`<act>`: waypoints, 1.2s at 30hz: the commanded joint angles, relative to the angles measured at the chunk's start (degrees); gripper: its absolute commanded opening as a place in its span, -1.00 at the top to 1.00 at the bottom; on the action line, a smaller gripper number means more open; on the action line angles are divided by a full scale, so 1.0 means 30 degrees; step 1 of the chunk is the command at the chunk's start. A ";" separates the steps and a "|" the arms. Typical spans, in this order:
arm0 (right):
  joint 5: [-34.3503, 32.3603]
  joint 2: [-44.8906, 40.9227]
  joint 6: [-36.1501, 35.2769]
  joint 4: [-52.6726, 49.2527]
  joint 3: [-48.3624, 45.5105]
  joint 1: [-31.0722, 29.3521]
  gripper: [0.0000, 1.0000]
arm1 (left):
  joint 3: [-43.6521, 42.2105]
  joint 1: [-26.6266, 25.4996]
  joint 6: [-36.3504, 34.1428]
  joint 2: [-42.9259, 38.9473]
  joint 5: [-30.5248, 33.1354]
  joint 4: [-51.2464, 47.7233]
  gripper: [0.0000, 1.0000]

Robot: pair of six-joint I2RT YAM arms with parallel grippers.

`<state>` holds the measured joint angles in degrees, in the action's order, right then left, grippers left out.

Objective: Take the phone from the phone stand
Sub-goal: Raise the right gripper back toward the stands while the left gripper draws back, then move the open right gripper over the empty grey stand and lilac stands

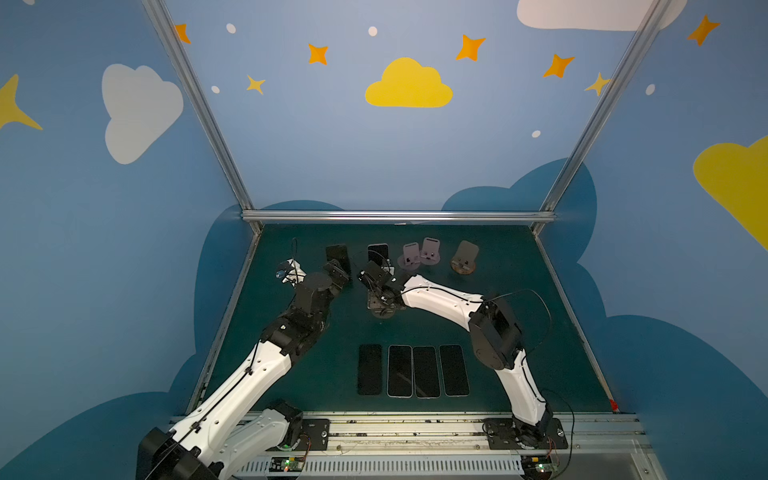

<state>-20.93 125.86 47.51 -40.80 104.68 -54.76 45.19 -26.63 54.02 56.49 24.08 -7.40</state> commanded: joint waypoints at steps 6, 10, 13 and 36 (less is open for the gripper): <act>-0.1210 -0.1270 -0.1126 0.0717 -0.0737 -0.0020 -0.05 | 0.0112 0.0378 0.0260 0.0440 -0.1436 -0.0101 -1.00; -0.2195 -0.2454 -0.2408 0.1173 -0.1702 0.0111 -0.04 | 0.0055 0.0392 0.0268 0.0494 -0.1491 -0.0040 -1.00; -0.2891 -0.3090 -0.3350 0.1250 -0.2338 0.0755 -0.05 | 0.0055 0.0432 0.0185 0.0506 -0.1723 0.0064 -1.00; 0.0402 -0.1731 -0.7697 0.2115 -0.2086 0.6399 -0.09 | 0.0167 0.0634 -0.0121 0.1238 -0.2839 0.0444 -1.00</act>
<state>-21.65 119.81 25.65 -34.35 97.10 -36.21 45.19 -25.06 54.63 59.90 15.88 -6.52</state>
